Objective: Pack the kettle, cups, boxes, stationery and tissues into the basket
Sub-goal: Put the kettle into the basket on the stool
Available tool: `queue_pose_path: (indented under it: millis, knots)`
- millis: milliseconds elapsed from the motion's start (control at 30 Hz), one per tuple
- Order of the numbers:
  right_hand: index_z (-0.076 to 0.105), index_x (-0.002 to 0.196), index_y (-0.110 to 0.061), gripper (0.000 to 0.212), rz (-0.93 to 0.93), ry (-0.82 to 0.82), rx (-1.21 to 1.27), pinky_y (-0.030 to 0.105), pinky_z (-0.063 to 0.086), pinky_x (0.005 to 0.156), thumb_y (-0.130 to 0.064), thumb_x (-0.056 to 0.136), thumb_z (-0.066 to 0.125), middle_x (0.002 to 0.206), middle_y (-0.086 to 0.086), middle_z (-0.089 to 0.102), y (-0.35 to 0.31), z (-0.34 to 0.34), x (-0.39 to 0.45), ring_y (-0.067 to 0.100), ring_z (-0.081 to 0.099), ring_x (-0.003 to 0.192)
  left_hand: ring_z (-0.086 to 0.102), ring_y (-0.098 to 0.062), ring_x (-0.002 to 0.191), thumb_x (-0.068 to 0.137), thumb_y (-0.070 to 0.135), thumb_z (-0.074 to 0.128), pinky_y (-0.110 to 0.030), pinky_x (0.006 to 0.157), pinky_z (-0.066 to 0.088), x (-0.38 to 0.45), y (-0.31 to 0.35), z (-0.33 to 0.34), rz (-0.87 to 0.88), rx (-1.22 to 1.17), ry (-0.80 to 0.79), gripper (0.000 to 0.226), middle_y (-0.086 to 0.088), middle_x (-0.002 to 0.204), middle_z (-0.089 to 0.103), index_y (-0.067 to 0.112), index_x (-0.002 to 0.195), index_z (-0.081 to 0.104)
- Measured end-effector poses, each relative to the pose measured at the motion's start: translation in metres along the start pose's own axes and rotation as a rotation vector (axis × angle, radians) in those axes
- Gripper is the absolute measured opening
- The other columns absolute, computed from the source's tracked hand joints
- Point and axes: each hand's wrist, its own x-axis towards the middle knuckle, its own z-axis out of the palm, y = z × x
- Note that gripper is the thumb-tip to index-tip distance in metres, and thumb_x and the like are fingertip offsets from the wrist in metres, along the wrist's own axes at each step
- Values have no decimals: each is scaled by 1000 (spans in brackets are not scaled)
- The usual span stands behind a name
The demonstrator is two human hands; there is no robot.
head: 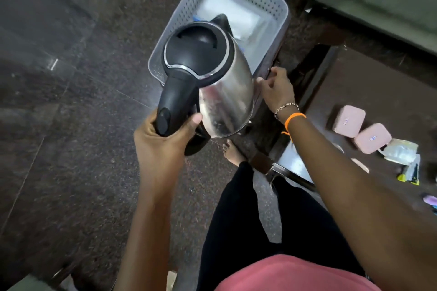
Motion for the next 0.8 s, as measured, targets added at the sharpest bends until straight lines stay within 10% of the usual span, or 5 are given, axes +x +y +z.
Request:
queue_pose_path:
  millis: [467, 667, 800]
  knots:
    - [40, 120, -2, 37, 195, 80, -195, 52, 50, 89, -12, 86, 49, 119, 28, 58, -33, 33, 56, 47, 58, 105, 55, 9, 55, 70, 5, 77, -5, 54, 46, 97, -17, 5, 97, 10, 41, 25, 23, 57, 62, 24, 73, 61]
    - [37, 123, -3, 38, 185, 56, -183, 57, 50, 89, -8, 87, 43, 117, 29, 58, -30, 29, 61, 48, 61, 98, 47, -14, 70, 61, 24, 82, -58, 71, 56, 124, -41, 16, -32, 36, 65, 23, 0, 68, 53, 30, 65, 61]
    - [36, 125, -5, 39, 201, 49, -174, 58, 50, 89, -8, 87, 43, 118, 29, 58, -28, 29, 63, 49, 61, 98, 48, -2, 61, 58, 33, 82, -39, 63, 55, 138, -49, 25, -7, 63, 108, 22, 19, 58, 55, 35, 66, 61]
